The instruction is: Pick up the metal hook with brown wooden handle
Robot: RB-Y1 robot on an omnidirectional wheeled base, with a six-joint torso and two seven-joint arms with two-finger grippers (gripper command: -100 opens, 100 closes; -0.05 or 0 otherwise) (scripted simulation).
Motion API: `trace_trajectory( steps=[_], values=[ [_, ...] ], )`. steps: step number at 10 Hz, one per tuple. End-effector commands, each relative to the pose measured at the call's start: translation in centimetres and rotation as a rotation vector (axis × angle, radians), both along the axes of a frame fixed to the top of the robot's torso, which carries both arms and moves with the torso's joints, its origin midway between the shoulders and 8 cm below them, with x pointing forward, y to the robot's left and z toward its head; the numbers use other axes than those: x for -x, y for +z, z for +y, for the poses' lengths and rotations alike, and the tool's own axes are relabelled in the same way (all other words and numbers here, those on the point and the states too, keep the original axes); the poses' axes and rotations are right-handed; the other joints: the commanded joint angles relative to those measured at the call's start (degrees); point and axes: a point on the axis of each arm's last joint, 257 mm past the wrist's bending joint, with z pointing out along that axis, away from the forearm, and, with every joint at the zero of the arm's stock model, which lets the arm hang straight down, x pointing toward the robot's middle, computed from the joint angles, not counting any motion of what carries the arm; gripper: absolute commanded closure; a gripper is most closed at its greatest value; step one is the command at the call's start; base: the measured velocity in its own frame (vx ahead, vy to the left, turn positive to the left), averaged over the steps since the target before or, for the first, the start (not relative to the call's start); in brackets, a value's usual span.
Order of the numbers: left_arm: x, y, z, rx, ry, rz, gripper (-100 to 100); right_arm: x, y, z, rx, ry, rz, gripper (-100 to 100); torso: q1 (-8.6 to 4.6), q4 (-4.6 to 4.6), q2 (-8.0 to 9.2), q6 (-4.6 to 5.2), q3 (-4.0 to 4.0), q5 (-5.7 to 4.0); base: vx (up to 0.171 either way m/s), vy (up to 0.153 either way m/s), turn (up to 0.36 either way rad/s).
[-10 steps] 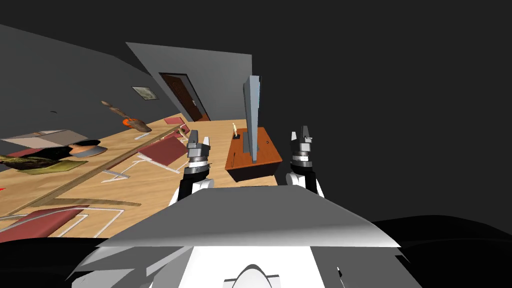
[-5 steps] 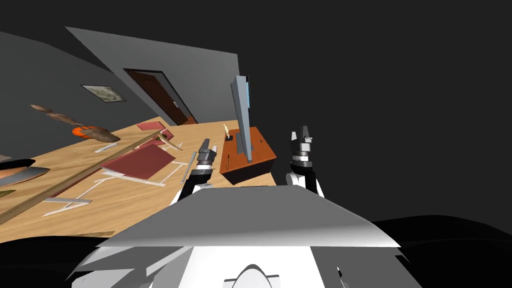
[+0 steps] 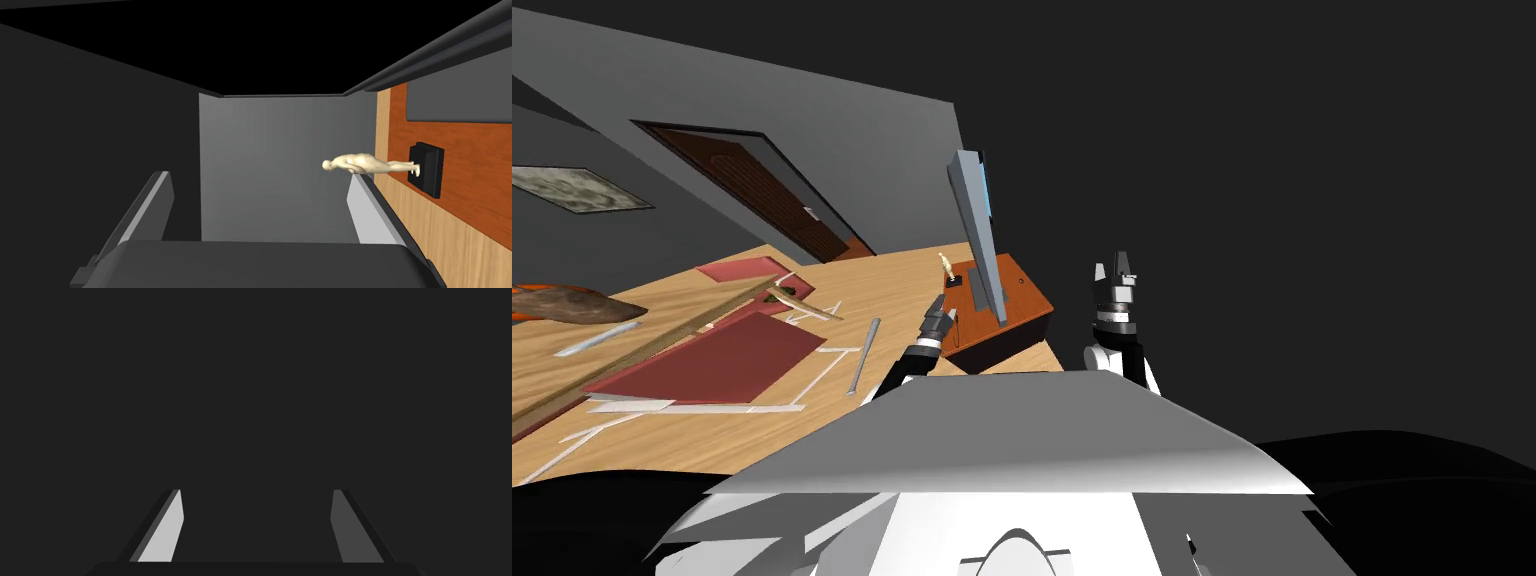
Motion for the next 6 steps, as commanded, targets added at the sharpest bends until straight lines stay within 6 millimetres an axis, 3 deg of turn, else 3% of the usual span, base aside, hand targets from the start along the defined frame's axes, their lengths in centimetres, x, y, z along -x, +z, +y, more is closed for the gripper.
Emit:
trace_trajectory(
  steps=[1, 2, 4, 5, 6],
  values=[
    [0.2, -3.5, -0.2, 0.026, -0.018, 0.102, -100, 0.0, 0.0, 0.0, 0.0, 0.0, 0.0, 0, 0.0, 0.0, 0.0, 0.0, 0.0, 0.0, -0.021, 0.036, -0.307],
    [0.2, -3.7, -0.2, 0.025, -0.017, 0.107, -100, 0.0, 0.0, 0.0, 0.0, 0.0, 0.0, 0, -0.01, -0.01, 0.0, 0.04, -0.01, 0.0, -0.016, 0.036, -0.171],
    [1.3, -9.4, -0.2, 0.065, -0.043, 0.27, -100, 0.0, 0.0, 0.0, 0.0, 0.0, 0.0, 0, 0.02, -0.01, -0.03, 0.04, -0.02, 0.0, -0.028, 0.051, -0.355],
    [1.4, -10.0, -0.1, 0.064, -0.041, 0.291, -100, 0.0, 0.0, 0.0, 0.0, 0.0, 0.0, 0, 0.09, 0.0, 0.01, 0.04, 0.0, 0.02, -0.031, 0.053, -0.23],
    [2.3, -13.2, 0.0, 0.079, -0.05, 0.384, -100, 0.0, 0.0, 0.0, 0.0, 0.0, 0.0, 0, 0.07, 0.0, 0.0, -0.01, 0.0, 0.02, -0.024, 0.038, -0.361]
  ],
)
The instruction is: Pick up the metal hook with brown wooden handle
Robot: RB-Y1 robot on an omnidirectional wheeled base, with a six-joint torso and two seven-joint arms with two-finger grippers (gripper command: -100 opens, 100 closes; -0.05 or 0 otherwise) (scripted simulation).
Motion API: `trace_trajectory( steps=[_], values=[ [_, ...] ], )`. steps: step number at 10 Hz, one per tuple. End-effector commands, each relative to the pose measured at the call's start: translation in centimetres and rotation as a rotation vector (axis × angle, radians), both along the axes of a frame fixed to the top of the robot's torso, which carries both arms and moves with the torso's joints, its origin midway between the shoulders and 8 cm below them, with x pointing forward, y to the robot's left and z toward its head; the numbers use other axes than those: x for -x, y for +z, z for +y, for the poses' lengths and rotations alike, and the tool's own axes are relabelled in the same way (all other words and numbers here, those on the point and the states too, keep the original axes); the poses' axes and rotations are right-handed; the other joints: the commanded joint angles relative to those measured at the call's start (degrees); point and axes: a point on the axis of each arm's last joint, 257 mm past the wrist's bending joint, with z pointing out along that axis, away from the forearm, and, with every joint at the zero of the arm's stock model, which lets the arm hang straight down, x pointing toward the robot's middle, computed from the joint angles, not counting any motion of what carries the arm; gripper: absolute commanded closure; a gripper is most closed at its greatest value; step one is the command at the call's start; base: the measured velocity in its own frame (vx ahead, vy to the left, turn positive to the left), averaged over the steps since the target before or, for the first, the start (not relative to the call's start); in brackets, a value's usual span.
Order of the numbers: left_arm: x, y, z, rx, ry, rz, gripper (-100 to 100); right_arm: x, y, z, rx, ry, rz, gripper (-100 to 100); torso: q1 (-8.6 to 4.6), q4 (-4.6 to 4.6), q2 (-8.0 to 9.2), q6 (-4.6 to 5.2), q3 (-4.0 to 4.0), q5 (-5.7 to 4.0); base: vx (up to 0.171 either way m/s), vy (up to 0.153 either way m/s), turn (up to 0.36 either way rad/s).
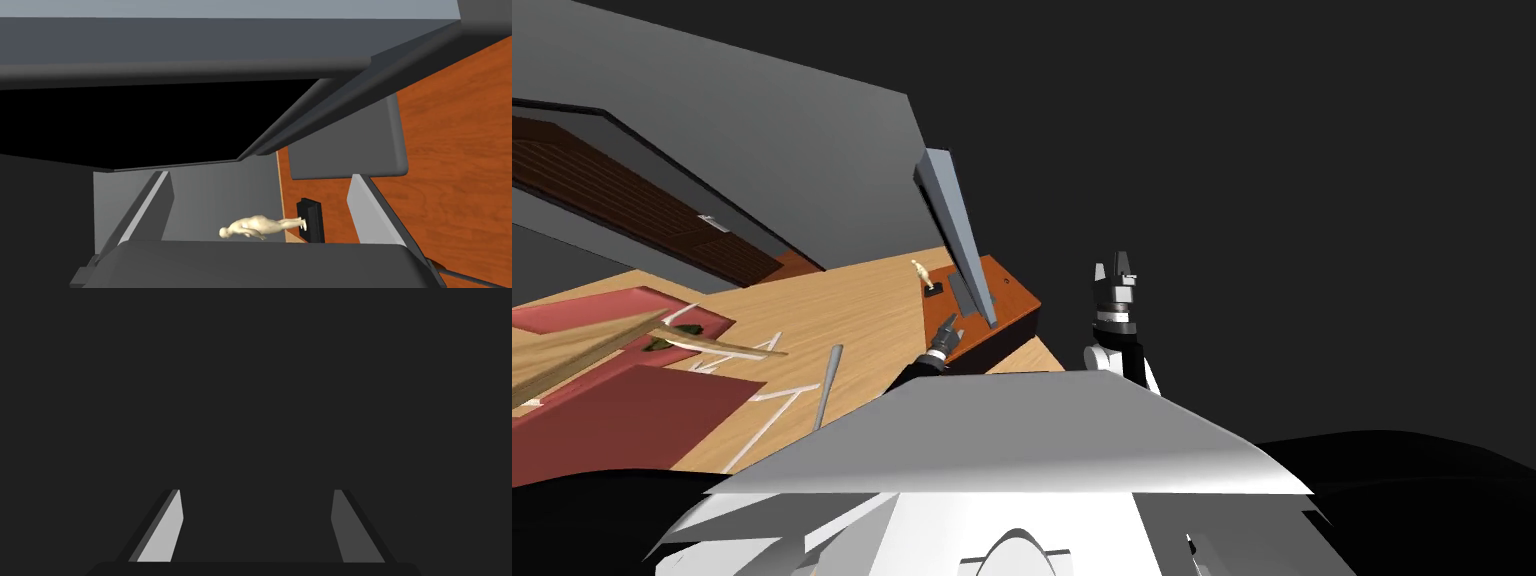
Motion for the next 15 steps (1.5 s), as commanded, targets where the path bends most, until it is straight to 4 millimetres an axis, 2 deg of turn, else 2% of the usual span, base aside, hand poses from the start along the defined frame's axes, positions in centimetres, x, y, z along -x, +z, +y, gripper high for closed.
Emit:
trace_trajectory(
  steps=[1, 2, 3, 5, 7, 8, 9, 10, 11, 12, 13, 15],
  values=[
    [0.3, -1.8, 0.3, 0.007, -0.004, 0.052, -100, 0.0, 0.0, 0.0, 0.0, 0.0, 0.0, 0, 0.0, 0.0, 0.0, 0.0, 0.0, 0.0, -0.015, 0.041, -0.168],
    [1.4, -4.7, 0.4, 0.02, -0.012, 0.139, -100, 0.0, 0.0, 0.0, 0.0, 0.0, 0.0, 0, 0.01, -0.01, -0.05, -0.05, -0.03, 0.0, -0.014, 0.047, -0.307],
    [1.4, -4.9, 0.5, 0.019, -0.012, 0.144, -100, 0.0, 0.0, 0.0, 0.0, 0.0, 0.0, 0, 0.04, -0.01, -0.07, 0.0, -0.04, 0.0, -0.016, 0.05, -0.161],
    [3.9, -10.2, 1.1, 0.033, -0.026, 0.309, -100, 0.0, 0.0, 0.0, 0.0, 0.0, 0.0, 0, 0.04, -0.01, -0.04, 0.01, -0.03, 0.01, -0.034, 0.063, -0.445],
    [4.2, -10.7, 1.2, 0.033, -0.024, 0.327, -100, 0.0, 0.0, 0.0, 0.0, 0.0, 0.0, 0, 0.17, 0.0, -0.03, -0.07, -0.01, 0.04, -0.025, 0.059, -0.052],
    [5.7, -13.3, 1.7, 0.035, -0.027, 0.414, -100, 0.0, 0.0, 0.0, 0.0, 0.0, 0.0, 0, 0.02, -0.01, -0.07, -0.09, -0.04, 0.01, -0.026, 0.033, -0.281],
    [5.7, -13.4, 1.7, 0.035, -0.027, 0.416, -100, 0.0, 0.0, 0.0, 0.0, 0.0, 0.0, 0, 0.01, -0.01, -0.06, -0.02, -0.03, 0.0, -0.026, 0.038, -0.216],
    [7.4, -15.8, 2.4, 0.034, -0.029, 0.503, -100, 0.0, 0.0, 0.0, 0.0, 0.0, 0.0, 0, 0.0, -0.01, -0.08, -0.06, -0.04, 0.0, -0.034, 0.053, -0.353],
    [7.4, -15.8, 2.4, 0.034, -0.029, 0.503, -100, 0.0, 0.0, 0.0, 0.0, 0.0, 0.0, 0, 0.08, -0.01, -0.04, -0.03, -0.02, 0.01, -0.042, 0.055, -0.144],
    [9.1, -17.9, 3.1, 0.031, -0.031, 0.582, -100, 0.0, 0.0, 0.0, 0.0, 0.0, 0.0, 0, 0.08, 0.0, -0.03, -0.08, -0.01, 0.02, -0.056, 0.048, -0.319],
    [9.2, -18.1, 3.2, 0.03, -0.029, 0.586, -100, 0.0, 0.0, 0.0, 0.0, 0.0, 0.0, 0, 0.09, 0.01, 0.0, -0.02, 0.0, 0.01, -0.039, 0.052, -0.162],
    [12.1, -21.3, 4.8, 0.018, -0.032, 0.721, -100, 0.0, 0.0, 0.0, 0.0, 0.0, 0.0, 0, 0.13, 0.0, -0.03, -0.03, -0.01, 0.02, -0.048, 0.084, -0.388]
  ],
)
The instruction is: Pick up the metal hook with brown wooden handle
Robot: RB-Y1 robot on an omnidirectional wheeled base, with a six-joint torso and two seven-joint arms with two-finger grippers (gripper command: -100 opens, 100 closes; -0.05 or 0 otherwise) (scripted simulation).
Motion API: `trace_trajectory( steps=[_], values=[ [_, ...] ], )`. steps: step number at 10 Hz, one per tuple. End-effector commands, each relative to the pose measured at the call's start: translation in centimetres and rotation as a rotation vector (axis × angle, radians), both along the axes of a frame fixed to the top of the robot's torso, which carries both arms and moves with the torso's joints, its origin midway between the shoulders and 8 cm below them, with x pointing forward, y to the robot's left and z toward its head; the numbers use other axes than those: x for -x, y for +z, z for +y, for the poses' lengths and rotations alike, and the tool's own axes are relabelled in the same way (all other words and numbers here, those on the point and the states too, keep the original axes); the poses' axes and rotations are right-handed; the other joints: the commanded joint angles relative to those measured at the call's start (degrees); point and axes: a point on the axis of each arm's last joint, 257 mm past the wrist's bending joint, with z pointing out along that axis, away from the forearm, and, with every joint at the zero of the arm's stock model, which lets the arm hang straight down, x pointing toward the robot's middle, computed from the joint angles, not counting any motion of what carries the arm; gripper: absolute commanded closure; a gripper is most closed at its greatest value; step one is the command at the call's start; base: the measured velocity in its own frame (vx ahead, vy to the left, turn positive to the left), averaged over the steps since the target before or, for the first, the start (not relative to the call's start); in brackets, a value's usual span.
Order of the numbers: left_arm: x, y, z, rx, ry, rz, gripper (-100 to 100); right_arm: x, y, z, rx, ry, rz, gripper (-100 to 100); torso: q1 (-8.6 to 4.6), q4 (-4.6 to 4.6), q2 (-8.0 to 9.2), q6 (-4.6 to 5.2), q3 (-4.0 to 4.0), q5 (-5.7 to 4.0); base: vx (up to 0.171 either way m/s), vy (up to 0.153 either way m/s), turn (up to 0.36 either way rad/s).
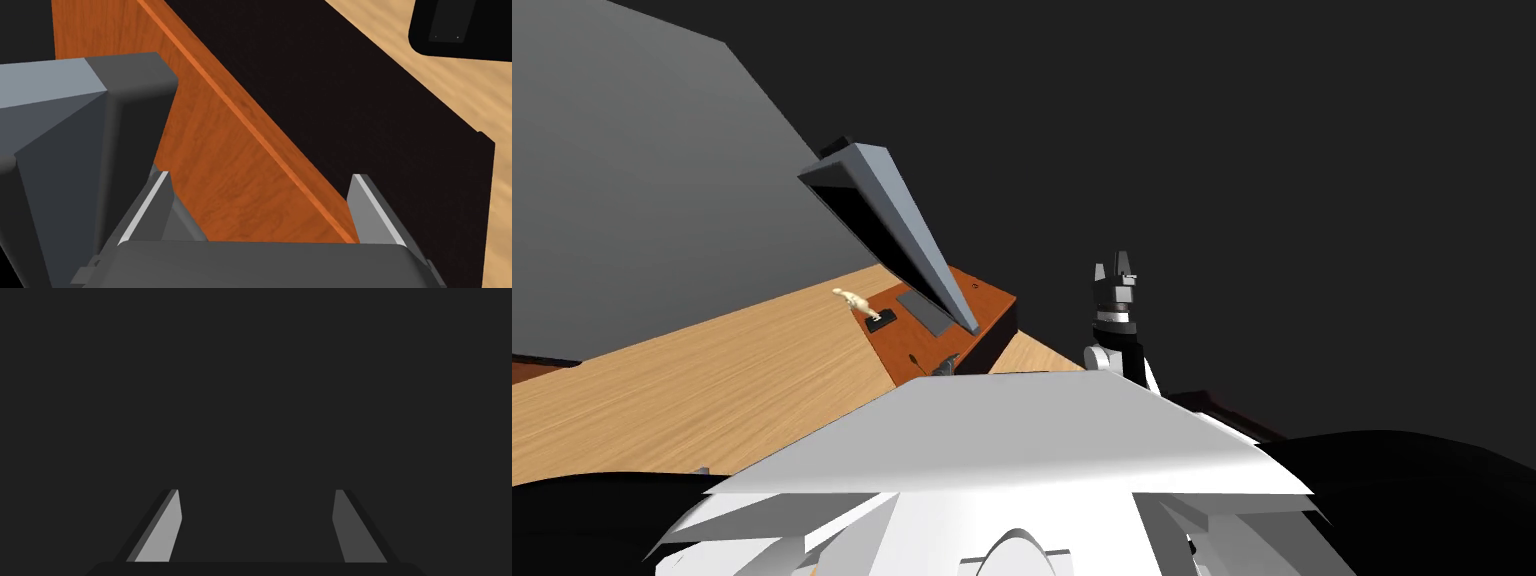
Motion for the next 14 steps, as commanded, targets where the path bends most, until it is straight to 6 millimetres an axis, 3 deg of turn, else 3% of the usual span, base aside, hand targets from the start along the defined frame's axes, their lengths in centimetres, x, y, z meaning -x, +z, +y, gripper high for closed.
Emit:
trace_trajectory(
  steps=[1, 2, 5, 7, 9, 14],
  values=[
    [1.6, -1.3, 0.9, -0.01, 0.003, 0.062, -100, 0.0, 0.0, 0.0, 0.0, 0.0, 0.0, 0, 0.0, 0.0, 0.0, 0.0, 0.0, 0.0, -0.038, 0.093, -0.151],
    [3.2, -2.9, 2.0, -0.023, 0.002, 0.132, -100, 0.0, 0.0, 0.0, 0.0, 0.0, 0.0, 0, -0.01, -0.01, -0.05, -0.07, -0.03, 0.0, -0.044, 0.079, -0.245],
    [4.8, -4.2, 3.4, -0.039, 0.002, 0.2, -100, 0.0, 0.0, 0.0, 0.0, 0.0, 0.0, 0, -0.16, -0.02, -0.09, -0.02, -0.05, -0.03, -0.036, 0.051, -0.198],
    [7.2, -5.9, 5.7, -0.068, -0.003, 0.308, -100, 0.0, 0.0, 0.0, 0.0, 0.0, 0.0, 0, -0.12, -0.02, -0.12, -0.03, -0.06, -0.02, -0.052, 0.079, -0.305],
    [7.6, -6.2, 6.2, -0.074, 0.004, 0.318, -100, 0.0, 0.0, 0.0, 0.0, 0.0, 0.0, 0, -0.01, -0.01, -0.07, -0.07, -0.03, 0.01, -0.031, 0.065, -0.085],
    [10.8, -7.9, 11.7, -0.15, 0.006, 0.481, -100, 0.0, 0.0, 0.0, 0.0, 0.0, 0.0, 0, -0.05, -0.02, -0.12, -0.07, -0.07, -0.01, -0.043, 0.079, -0.247]
  ],
)
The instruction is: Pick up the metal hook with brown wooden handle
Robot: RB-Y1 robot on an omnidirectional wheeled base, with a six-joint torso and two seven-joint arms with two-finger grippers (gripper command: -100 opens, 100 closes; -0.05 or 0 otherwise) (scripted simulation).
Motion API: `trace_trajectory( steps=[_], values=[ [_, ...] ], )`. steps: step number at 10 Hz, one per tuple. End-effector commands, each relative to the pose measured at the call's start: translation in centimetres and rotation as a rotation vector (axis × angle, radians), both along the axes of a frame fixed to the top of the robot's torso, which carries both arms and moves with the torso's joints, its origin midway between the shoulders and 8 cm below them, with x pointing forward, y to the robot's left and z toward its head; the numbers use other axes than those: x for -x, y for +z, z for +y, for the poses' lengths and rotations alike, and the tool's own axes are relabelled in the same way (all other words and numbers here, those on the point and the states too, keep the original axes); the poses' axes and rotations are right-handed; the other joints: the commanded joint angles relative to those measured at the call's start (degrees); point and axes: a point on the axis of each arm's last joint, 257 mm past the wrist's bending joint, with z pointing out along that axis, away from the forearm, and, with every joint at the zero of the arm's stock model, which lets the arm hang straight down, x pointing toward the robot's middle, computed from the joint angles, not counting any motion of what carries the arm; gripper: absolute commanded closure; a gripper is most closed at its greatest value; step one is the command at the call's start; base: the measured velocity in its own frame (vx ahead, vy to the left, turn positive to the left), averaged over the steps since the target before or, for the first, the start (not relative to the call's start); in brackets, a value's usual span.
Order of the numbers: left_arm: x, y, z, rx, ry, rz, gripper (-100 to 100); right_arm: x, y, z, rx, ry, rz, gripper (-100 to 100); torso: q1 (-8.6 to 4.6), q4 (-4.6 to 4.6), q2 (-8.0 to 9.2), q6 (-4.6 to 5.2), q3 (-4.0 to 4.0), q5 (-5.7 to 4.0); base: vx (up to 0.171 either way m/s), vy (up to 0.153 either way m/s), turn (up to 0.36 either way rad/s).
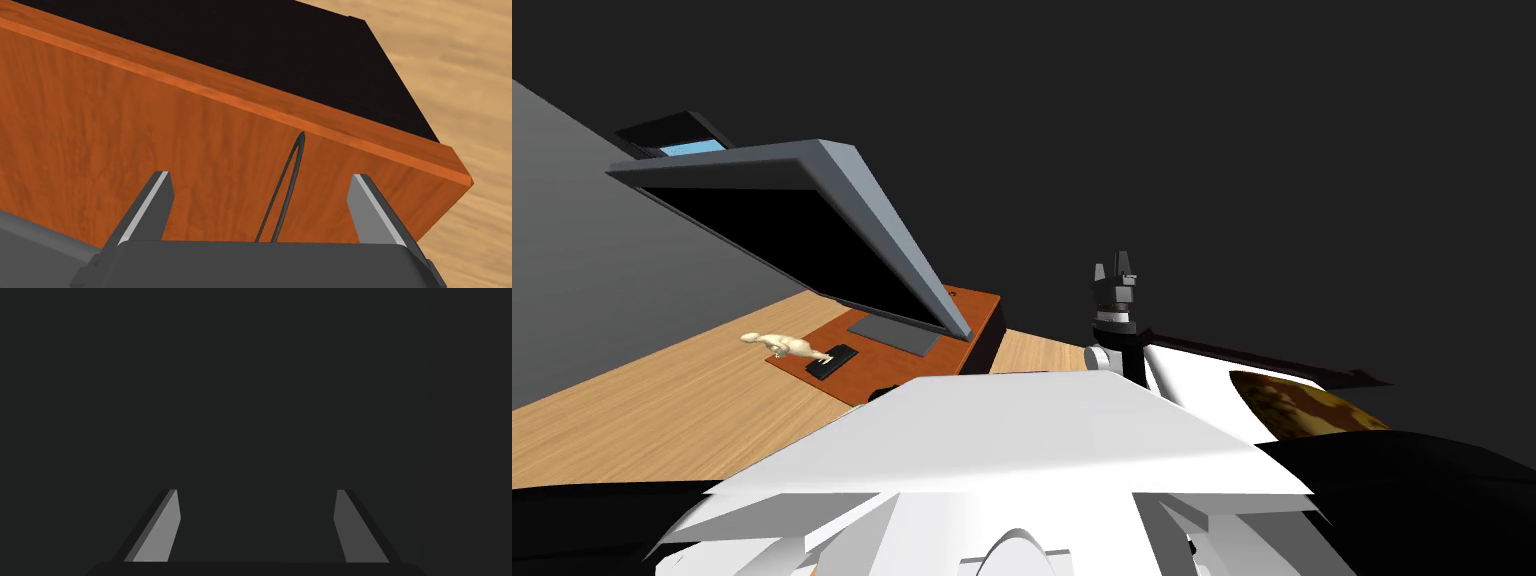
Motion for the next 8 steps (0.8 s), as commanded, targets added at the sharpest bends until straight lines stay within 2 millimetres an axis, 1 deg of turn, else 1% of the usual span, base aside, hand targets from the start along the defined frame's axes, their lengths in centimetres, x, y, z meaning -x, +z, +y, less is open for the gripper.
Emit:
trace_trajectory(
  steps=[1, 3, 4, 6, 8],
  values=[
    [0.6, -0.3, 1.1, -0.016, 0.003, 0.027, -100, 0.0, 0.0, 0.0, 0.0, 0.0, 0.0, 0, 0.0, 0.0, 0.0, 0.0, 0.0, 0.0, -0.053, 0.087, -0.116],
    [1.0, -0.5, 3.3, -0.048, -0.001, 0.075, -100, 0.0, 0.0, 0.0, 0.0, 0.0, 0.0, 0, -0.11, -0.01, -0.06, -0.04, -0.03, -0.01, -0.042, 0.079, -0.187],
    [1.2, -0.5, 3.6, -0.052, 0.003, 0.079, -100, 0.0, 0.0, 0.0, 0.0, 0.0, 0.0, 0, -0.01, -0.02, -0.08, -0.03, -0.04, 0.0, -0.028, 0.081, -0.1],
    [1.4, -0.6, 5.6, -0.08, 0.001, 0.114, -100, 0.0, 0.0, 0.0, 0.0, 0.0, 0.0, 0, -0.12, -0.03, -0.14, -0.04, -0.08, -0.01, -0.034, 0.068, -0.165],
    [1.2, -0.5, 7.0, -0.102, -0.001, 0.136, -100, 0.0, 0.0, 0.0, 0.0, 0.0, 0.0, 0, 0.01, -0.02, -0.08, -0.05, -0.05, 0.01, -0.055, 0.103, -0.169]
  ],
)
